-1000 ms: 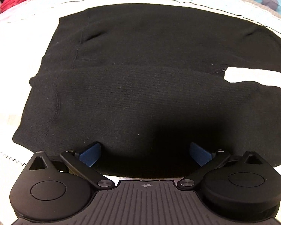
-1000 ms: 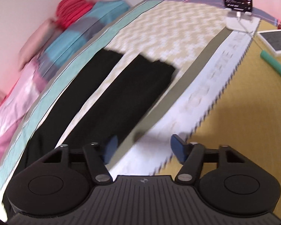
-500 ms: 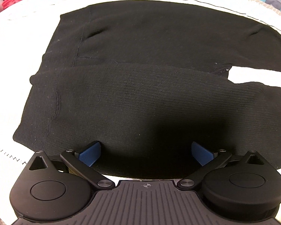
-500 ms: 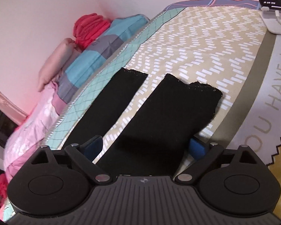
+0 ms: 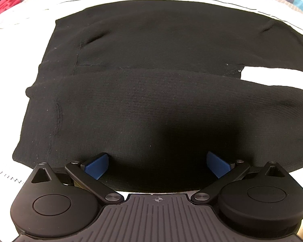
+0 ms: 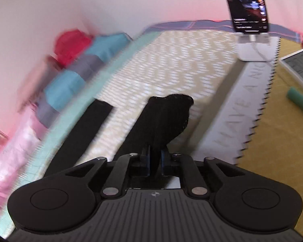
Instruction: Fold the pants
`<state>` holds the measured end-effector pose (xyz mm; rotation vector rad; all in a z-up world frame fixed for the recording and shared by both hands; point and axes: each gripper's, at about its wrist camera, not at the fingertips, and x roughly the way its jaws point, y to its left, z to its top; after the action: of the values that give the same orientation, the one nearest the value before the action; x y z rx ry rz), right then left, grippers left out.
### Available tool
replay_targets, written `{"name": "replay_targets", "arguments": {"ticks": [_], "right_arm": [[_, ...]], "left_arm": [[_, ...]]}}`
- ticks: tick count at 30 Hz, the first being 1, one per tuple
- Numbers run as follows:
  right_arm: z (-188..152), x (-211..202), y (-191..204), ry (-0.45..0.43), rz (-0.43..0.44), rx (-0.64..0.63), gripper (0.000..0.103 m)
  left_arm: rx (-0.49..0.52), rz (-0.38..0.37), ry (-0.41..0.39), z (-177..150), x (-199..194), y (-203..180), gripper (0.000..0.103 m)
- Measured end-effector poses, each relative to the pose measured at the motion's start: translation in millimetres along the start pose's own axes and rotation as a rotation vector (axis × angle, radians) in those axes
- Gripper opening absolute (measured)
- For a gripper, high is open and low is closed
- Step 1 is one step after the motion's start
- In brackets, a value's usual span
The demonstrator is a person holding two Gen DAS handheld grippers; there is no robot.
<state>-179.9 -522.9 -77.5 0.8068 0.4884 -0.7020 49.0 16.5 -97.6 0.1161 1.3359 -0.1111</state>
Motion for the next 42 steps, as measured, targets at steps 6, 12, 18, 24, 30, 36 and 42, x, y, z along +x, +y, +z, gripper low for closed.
{"name": "replay_targets", "arguments": {"ticks": [6,12,18,24,30,36,42], "right_arm": [[-4,15,12,0.069,-0.044,-0.032,0.032],[-5,5,-3,0.017,-0.088,0.024,0.009],[-9,-22,-2,0.009,-0.126,0.014,0.056],[-57,-36,20,0.103,-0.030,-0.051,0.060],[-65,-27,43,0.099,-0.087,-0.190,0.013],[-67,-57,55,0.059,-0.111,-0.252,0.026],[-136,-95,109,0.107,0.052,-0.641,0.060]], "left_arm": [[0.022,-0.009,0.006,0,0,0,0.103],[0.037,-0.017,0.007,0,-3,-4,0.103],[0.050,-0.026,-0.001,0,-5,-4,0.103],[0.059,-0.025,-0.022,-4,-6,-6,0.103],[0.068,-0.036,-0.019,-6,-8,-4,0.103],[0.079,-0.071,-0.031,-9,-13,3,0.103],[0.050,-0.117,-0.046,-10,-23,15,0.103]]}}
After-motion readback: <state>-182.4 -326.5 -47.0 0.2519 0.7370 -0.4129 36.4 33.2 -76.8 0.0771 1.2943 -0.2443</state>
